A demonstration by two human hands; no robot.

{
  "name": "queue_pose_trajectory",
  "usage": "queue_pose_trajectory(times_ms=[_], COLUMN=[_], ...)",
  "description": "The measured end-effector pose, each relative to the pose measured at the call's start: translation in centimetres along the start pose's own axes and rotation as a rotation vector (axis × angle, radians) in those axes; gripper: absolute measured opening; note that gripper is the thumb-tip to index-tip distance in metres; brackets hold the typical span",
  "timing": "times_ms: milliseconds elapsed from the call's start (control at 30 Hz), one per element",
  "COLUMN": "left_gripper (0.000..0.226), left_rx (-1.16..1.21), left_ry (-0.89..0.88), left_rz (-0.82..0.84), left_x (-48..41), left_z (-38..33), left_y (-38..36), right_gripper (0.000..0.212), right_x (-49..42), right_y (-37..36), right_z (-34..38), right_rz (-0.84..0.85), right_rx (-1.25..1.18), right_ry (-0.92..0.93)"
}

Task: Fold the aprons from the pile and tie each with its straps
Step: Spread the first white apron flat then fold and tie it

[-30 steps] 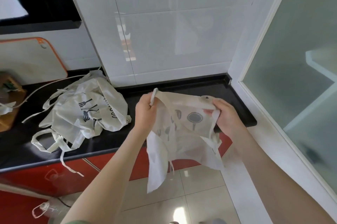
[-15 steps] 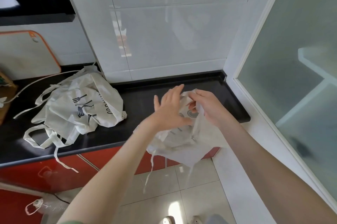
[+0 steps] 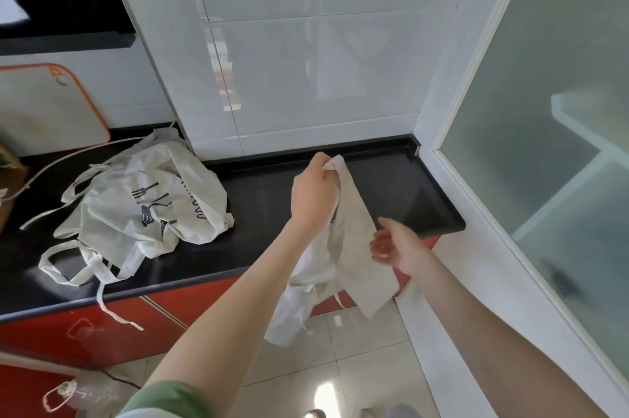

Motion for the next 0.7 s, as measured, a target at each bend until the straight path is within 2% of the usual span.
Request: queue_pose_trajectory(times_ms=[67,133,267,400,500,600,700], left_gripper=[0.028,0.037,0.041,0.044,0.042,0.039,0.028], left_rx=[0.077,0.185,0.311,0.45,0.619,0.795,0.911], left_ry=[-0.002,0.001,-0.062,-0.11,-0.093,-0.072,-0.073], left_rz=[0.045,0.081,0.231,0.294,0.308,0.295,0.297], left_x=[0.0,-0.2,-0.8,-1.0,-1.2,-1.8,-2.2], left_z=[-1.0,-1.7,-2.9,-3.0,-2.3,-1.5,-0.9], left_y=[-0.1,0.2,0.9,2.8,4.4,5.6,6.2], right_gripper=[0.045,0.054,0.069,0.064,0.083,0.095,0.094], right_x=[-0.2,-1.0,-1.8,-1.4,-2.0,-3.0,-1.8], right_y=[-1.5,-2.9,-5.8,-6.8,-7.5,-8.4,-10.4], right_z=[-2.6,-4.2,-5.8,-6.1,-6.6,-7.6,-7.5], right_rz=[0.115,0.18,0.24,0.184,0.163,0.213,0.379], right_rx=[0.059,0.073,0.022,-0.07,-0.138,-0.283,-0.477], right_ry=[-0.18,-0.25,-0.315,-0.358,-0.375,-0.416,-0.457])
Point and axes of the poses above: each hand's wrist, its own x-axis away from the middle knuckle, its own y-axis out of the back of the hand, z = x × y, the point moved 6 cm from there along -x, towards the middle knuckle, and after that the axes turned 6 degrees about -x, right-handed, at the moved point
